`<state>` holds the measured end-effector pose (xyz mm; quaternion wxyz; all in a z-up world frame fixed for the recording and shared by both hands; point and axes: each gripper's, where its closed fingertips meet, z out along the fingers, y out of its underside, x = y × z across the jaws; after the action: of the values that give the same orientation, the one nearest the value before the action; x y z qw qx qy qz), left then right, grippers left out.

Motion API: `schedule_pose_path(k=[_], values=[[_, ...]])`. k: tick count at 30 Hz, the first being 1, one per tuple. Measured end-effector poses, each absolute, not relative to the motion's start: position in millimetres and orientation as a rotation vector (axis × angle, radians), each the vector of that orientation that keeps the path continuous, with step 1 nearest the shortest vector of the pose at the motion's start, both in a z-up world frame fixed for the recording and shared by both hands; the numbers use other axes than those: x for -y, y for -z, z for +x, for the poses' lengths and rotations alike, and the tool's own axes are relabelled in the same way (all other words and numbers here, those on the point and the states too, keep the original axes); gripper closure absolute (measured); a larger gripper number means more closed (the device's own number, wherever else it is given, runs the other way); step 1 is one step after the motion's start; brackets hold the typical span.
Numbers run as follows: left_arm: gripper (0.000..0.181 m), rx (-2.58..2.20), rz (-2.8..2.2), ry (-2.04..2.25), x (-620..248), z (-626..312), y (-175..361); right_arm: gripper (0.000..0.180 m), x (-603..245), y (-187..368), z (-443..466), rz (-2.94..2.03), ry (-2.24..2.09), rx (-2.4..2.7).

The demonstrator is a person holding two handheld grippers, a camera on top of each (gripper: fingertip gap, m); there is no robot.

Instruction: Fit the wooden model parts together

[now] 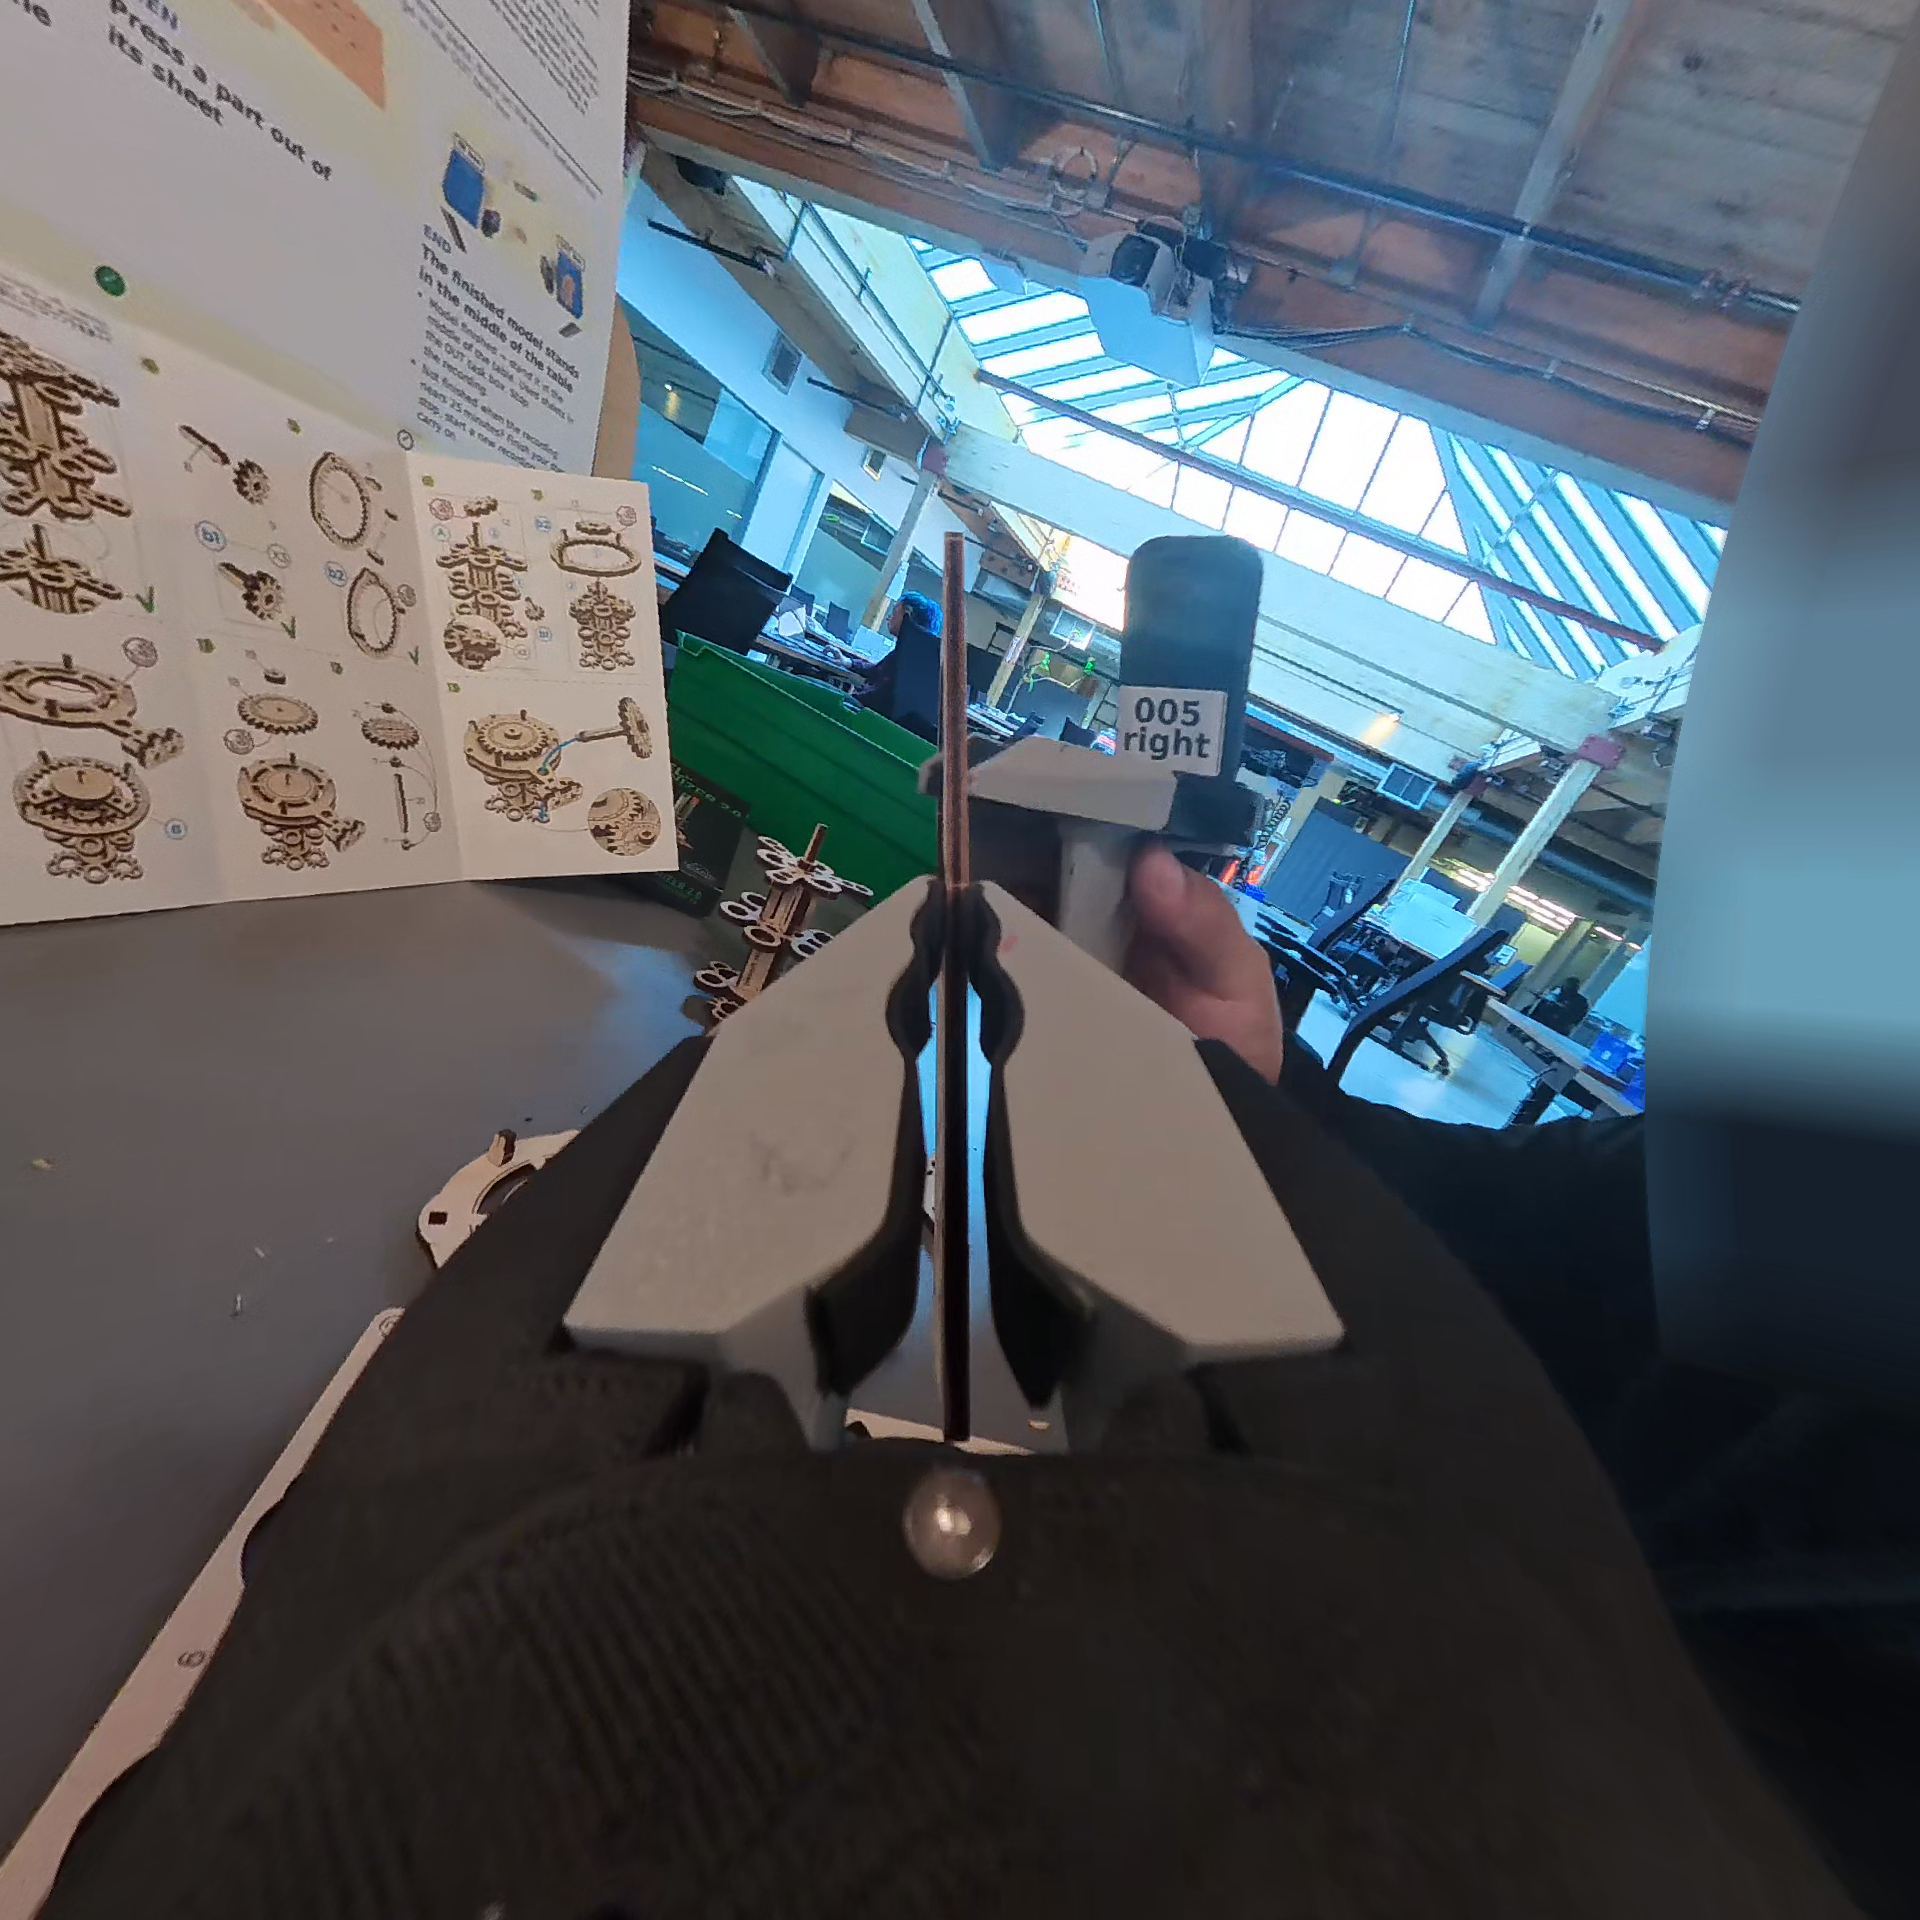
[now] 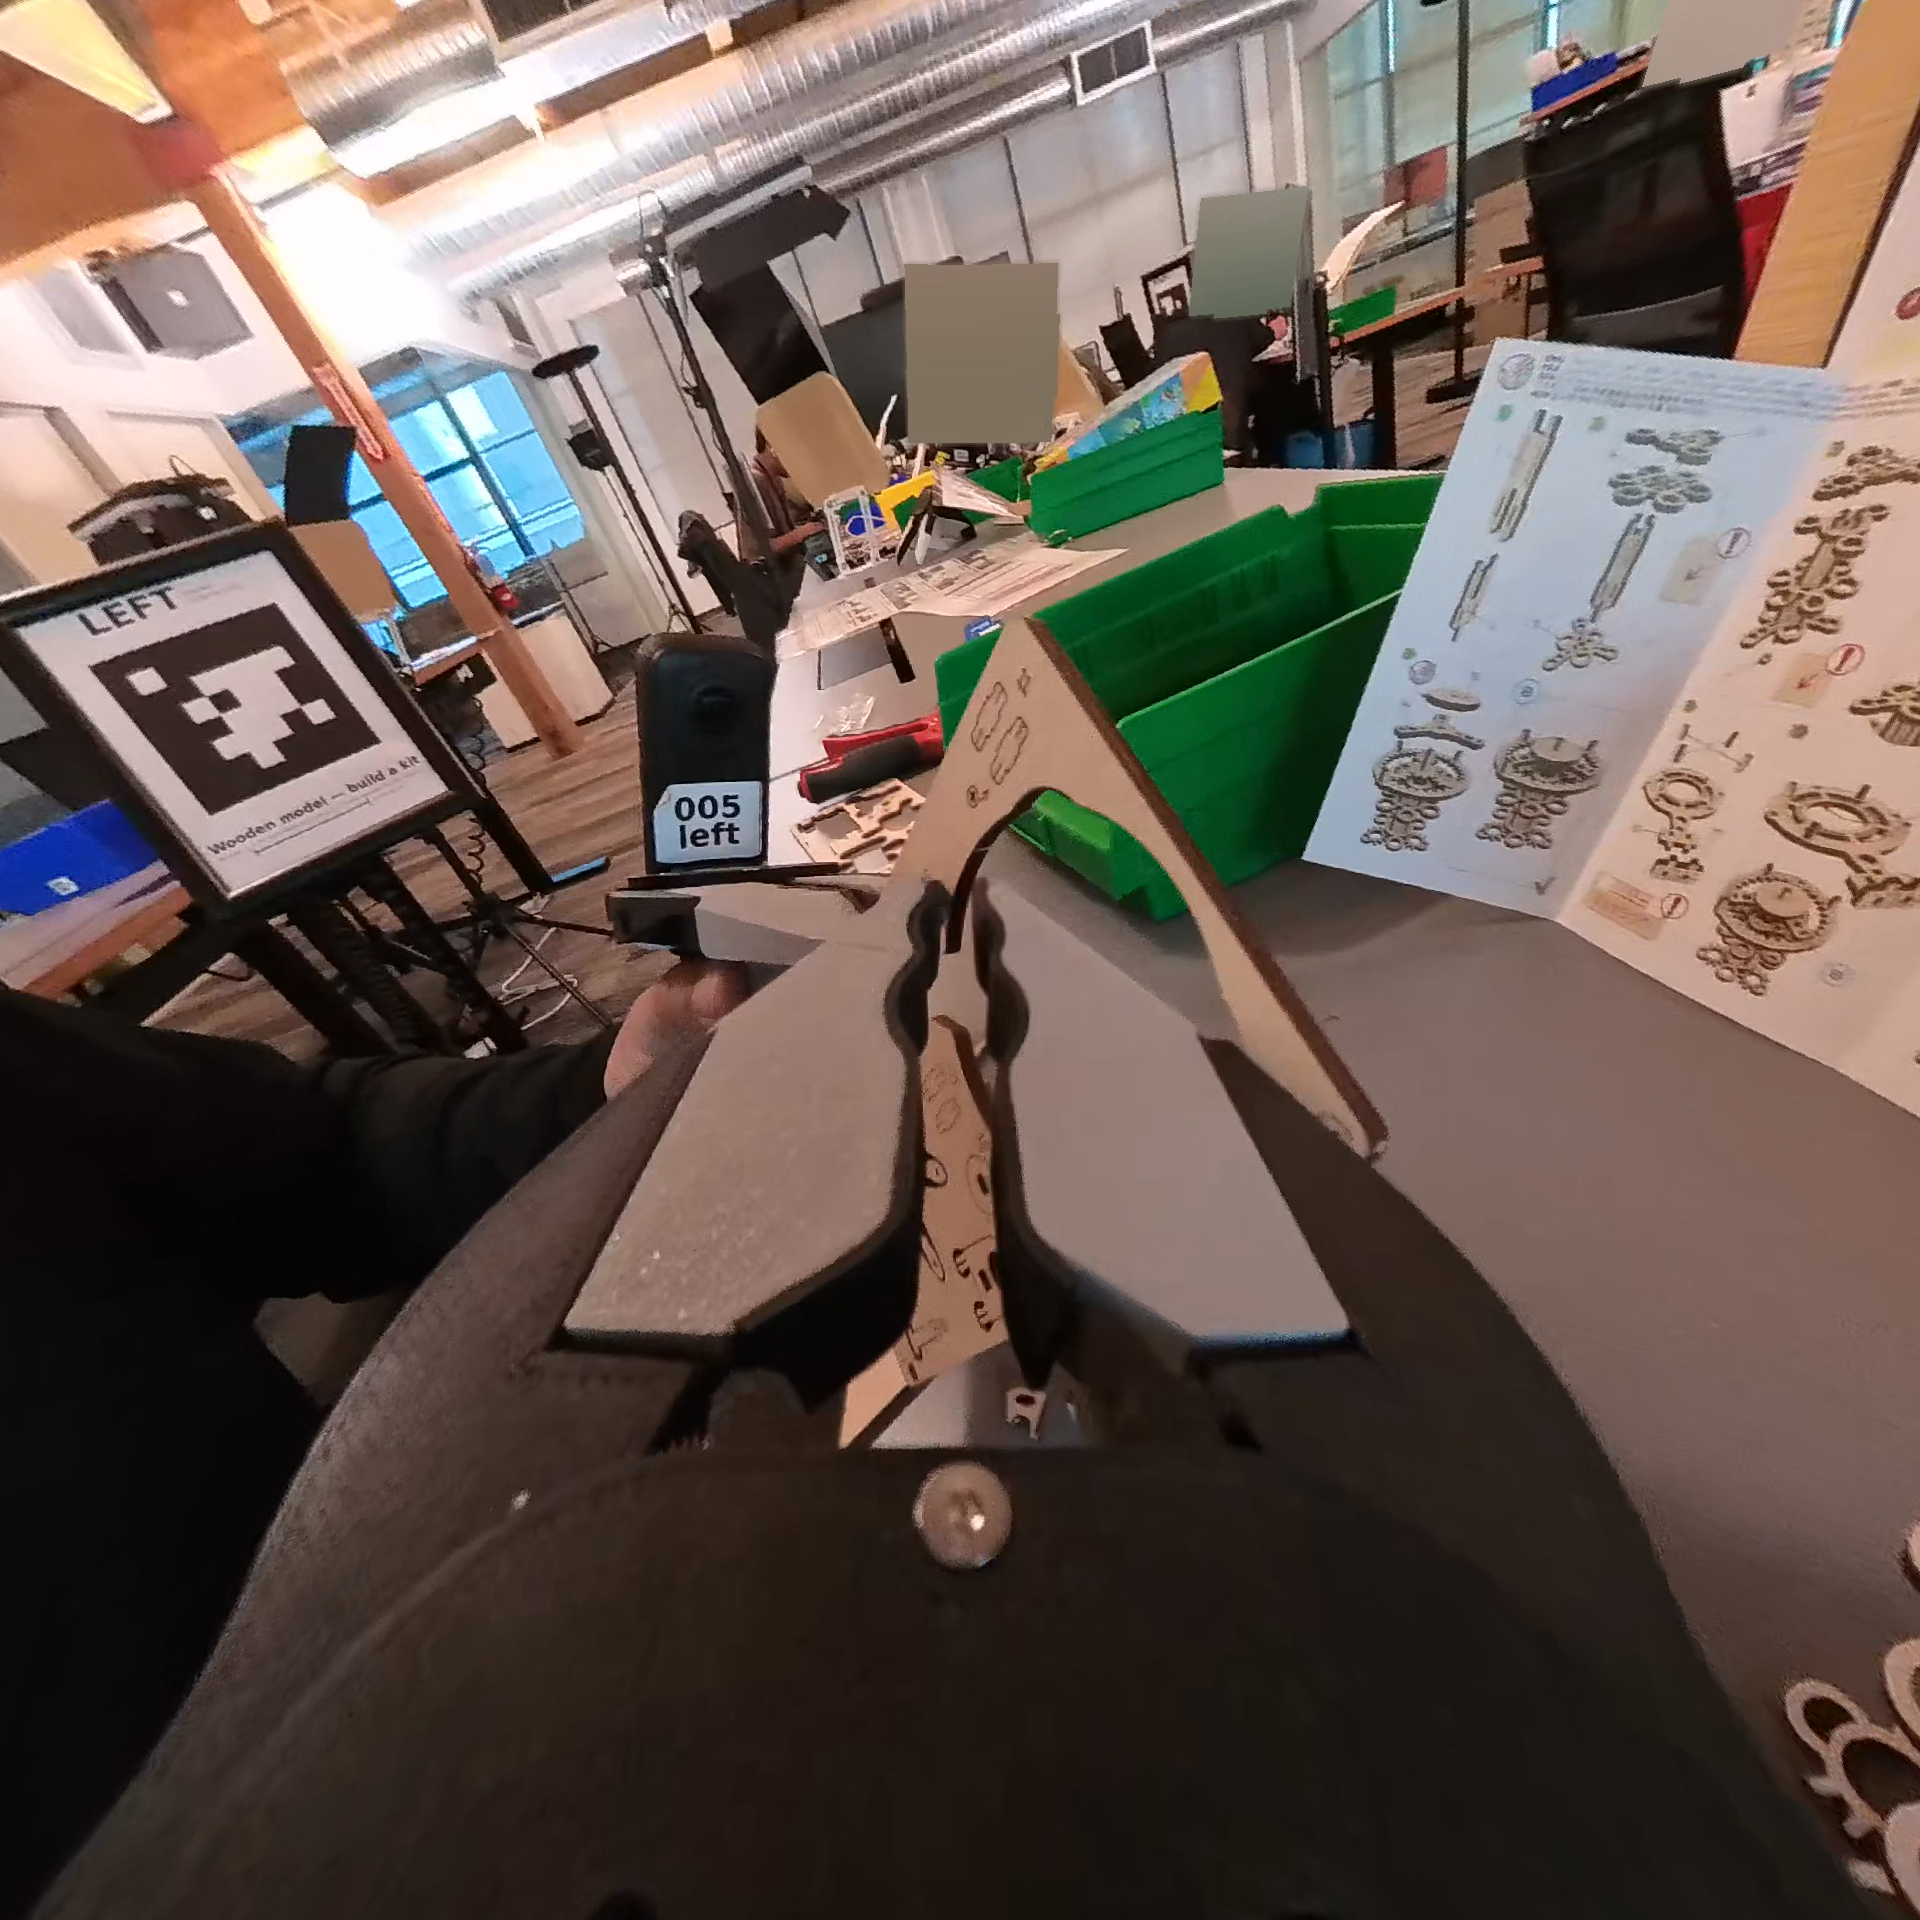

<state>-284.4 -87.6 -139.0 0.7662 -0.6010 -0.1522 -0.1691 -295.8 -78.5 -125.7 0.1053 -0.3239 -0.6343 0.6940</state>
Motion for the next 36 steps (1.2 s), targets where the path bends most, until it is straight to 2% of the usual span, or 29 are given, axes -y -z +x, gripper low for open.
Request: schedule_pose_path(k=[9, 23, 27, 31, 36], values=[[0.180, 0.333, -1.363, 0.309, 81.8, -282.7, 143.8, 0.179, 75.7, 127.8, -296.0, -0.949, -2.064, 1.884], [0.179, 0.313, -1.471, 0.131, 72.4, -278.3, 151.9, 0.180, 68.7, 133.7, -296.0, -0.960, -1.839, 1.897], [0.178, 0.306, -1.476, 0.113, 71.8, -277.4, 151.8, 0.180, 69.0, 131.9, -294.7, -0.990, -1.944, 1.898], [0.180, 0.391, -1.331, 0.408, 74.2, -276.1, 145.7, 0.180, 72.7, 124.1, -293.5, -1.047, -2.285, 1.879], [0.179, 0.402, -1.311, 0.460, 75.0, -277.0, 145.7, 0.180, 71.9, 125.9, -295.7, -1.100, -2.413, 1.863]])
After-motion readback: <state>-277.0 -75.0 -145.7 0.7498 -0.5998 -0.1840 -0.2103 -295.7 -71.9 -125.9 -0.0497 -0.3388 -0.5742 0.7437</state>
